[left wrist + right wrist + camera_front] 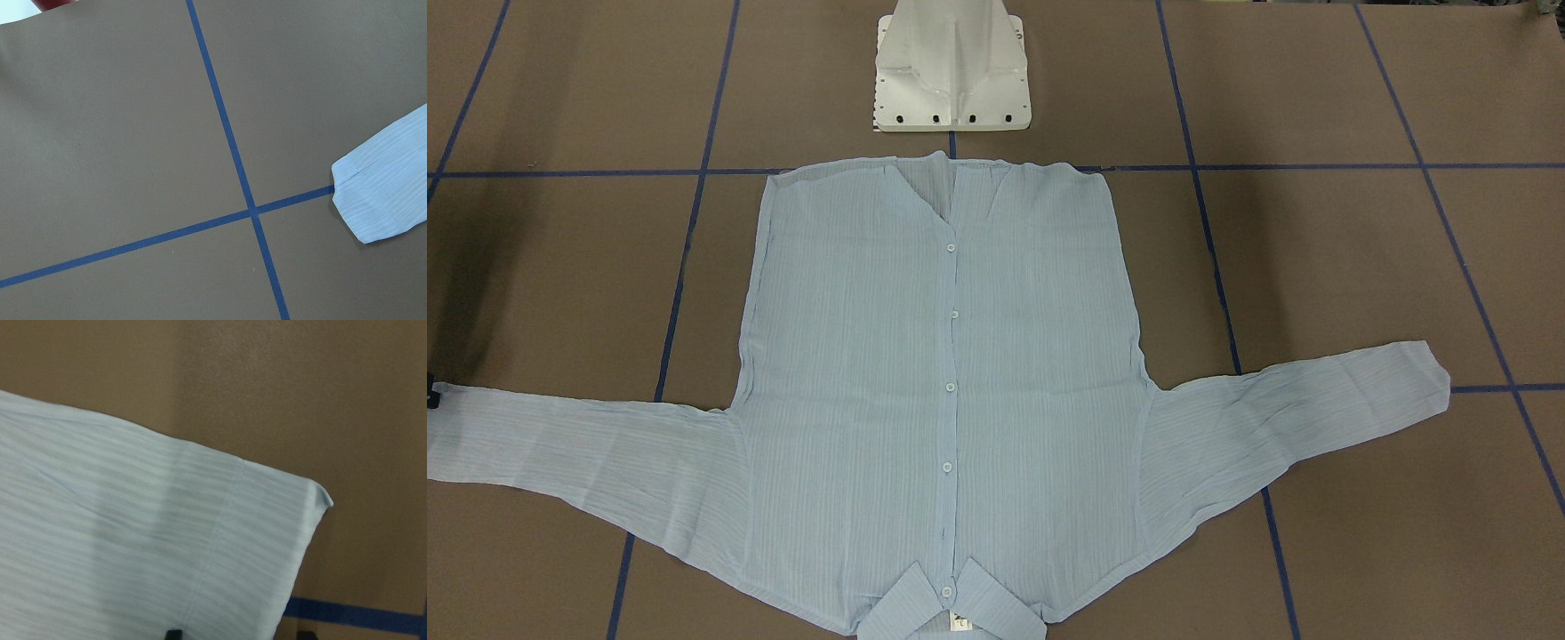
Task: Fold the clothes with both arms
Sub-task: 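Grasp the sleeve cuff with the right gripper and lift it, then carry the sleeve across the shirt body toward the other sleeve, then release the sleeve on the shirt and raise the right gripper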
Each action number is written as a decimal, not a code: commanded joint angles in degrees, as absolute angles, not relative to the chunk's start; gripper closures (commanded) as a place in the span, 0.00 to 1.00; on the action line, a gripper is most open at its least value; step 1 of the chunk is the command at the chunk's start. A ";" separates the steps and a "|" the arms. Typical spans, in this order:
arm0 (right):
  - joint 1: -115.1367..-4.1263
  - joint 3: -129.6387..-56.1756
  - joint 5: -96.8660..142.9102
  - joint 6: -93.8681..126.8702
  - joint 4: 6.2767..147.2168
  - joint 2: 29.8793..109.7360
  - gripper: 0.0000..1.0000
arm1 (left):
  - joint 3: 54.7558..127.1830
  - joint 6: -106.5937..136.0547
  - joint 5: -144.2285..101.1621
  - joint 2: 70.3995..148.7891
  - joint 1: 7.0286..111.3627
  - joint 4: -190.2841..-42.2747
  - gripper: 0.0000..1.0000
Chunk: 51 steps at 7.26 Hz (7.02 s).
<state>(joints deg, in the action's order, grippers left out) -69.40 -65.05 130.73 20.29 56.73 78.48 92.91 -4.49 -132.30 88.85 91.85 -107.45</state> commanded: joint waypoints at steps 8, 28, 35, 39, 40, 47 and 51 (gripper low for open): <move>-71.97 -68.80 133.23 21.61 56.78 77.78 1.00 | 92.46 -4.39 -132.28 89.21 91.85 -107.49 0.01; -31.93 -51.33 98.50 59.42 57.57 22.42 0.00 | 89.65 -4.13 -132.10 89.74 91.93 -107.40 0.01; -36.45 -75.43 106.74 59.51 78.97 33.61 0.00 | 85.70 24.37 -131.57 88.86 82.03 -126.78 0.01; -45.06 -95.75 112.83 50.50 93.29 49.01 0.00 | 80.98 38.93 -122.44 87.71 71.20 -143.74 0.01; -46.83 -99.19 113.46 47.40 95.51 51.91 0.00 | 77.73 38.94 -122.34 90.15 70.32 -146.49 0.01; -48.25 -100.28 116.28 45.62 94.92 54.84 0.00 | 67.50 38.23 -121.47 98.44 64.25 -146.69 0.23; -48.25 -100.37 116.19 45.62 94.92 54.84 0.00 | 66.10 38.23 -121.55 98.53 64.16 -146.69 0.41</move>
